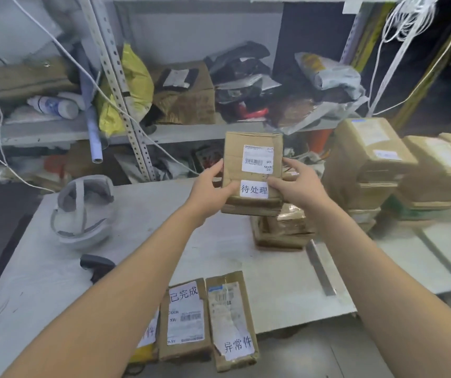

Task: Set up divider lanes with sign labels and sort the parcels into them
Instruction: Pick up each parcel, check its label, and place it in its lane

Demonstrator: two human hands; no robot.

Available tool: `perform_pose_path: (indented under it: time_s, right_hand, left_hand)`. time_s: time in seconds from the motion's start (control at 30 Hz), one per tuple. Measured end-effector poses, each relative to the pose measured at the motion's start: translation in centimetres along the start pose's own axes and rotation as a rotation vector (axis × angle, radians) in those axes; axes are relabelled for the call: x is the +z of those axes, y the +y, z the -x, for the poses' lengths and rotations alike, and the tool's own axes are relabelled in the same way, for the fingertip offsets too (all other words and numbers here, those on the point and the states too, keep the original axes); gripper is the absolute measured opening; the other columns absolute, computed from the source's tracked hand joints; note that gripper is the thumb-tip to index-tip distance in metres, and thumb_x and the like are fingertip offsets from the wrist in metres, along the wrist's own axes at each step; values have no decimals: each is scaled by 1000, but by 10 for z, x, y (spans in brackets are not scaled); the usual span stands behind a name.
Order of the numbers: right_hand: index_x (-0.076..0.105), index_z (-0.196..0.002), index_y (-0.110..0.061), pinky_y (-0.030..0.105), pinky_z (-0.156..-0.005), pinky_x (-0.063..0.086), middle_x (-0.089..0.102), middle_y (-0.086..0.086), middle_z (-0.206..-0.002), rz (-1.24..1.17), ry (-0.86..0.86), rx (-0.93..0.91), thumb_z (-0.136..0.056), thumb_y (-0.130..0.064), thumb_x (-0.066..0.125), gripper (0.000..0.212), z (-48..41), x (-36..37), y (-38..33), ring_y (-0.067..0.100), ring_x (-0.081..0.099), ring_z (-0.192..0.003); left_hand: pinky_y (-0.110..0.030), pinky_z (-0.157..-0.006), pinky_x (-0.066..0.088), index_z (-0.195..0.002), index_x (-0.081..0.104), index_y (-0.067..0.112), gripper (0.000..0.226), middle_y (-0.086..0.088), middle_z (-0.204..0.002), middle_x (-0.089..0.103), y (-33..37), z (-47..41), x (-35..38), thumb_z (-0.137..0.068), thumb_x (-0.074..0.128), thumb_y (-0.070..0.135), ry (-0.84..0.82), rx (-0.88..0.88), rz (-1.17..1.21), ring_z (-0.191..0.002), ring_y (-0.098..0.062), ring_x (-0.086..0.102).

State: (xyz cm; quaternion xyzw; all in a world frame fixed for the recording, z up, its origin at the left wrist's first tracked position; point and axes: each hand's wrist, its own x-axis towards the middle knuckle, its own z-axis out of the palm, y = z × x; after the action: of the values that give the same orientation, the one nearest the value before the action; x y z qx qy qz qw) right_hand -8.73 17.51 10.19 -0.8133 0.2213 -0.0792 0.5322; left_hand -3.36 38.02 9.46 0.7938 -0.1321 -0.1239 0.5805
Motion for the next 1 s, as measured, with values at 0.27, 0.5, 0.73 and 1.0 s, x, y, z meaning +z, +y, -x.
perform_pose_path:
  time_s: [0.27,0.5,0.73,1.0]
  right_hand:
    - [48,-143,-30,46,-84,60,74,2,-108,-34,-13,51,-77,-26,79,73,-36,-64,47,16,75,-83]
    - [51,-142,-34,38,-81,61,76,0,-105,-37,-125,74,-77,-25,79,71,-59,-82,73,13,75,-82]
    - [47,-145,-33,40,-85,60,71,1,-118,-1,-112,68,-83,-30,77,69,-61,-81,79,15,72,-91]
    - [54,-141,-28,42,-93,56,66,-4,-121,95,-3,48,-89,-36,70,56,-40,-77,66,15,65,-99]
  left_hand:
    - [-20,-85,41,-147,42,34,60,32,-102,48,15,-22,88,-93,67,21,-15,-85,23,-109,-7,51]
    - [-35,-98,50,-141,47,37,50,28,-103,55,11,-32,127,-97,61,20,11,-137,3,-113,-15,58]
    - [-31,-91,53,-141,48,34,49,25,-103,55,10,-32,131,-95,64,25,52,-166,-24,-108,-14,60]
    - [-32,-99,43,-150,41,23,56,0,-141,52,15,-24,119,-100,49,46,36,-228,-104,-127,-20,49]
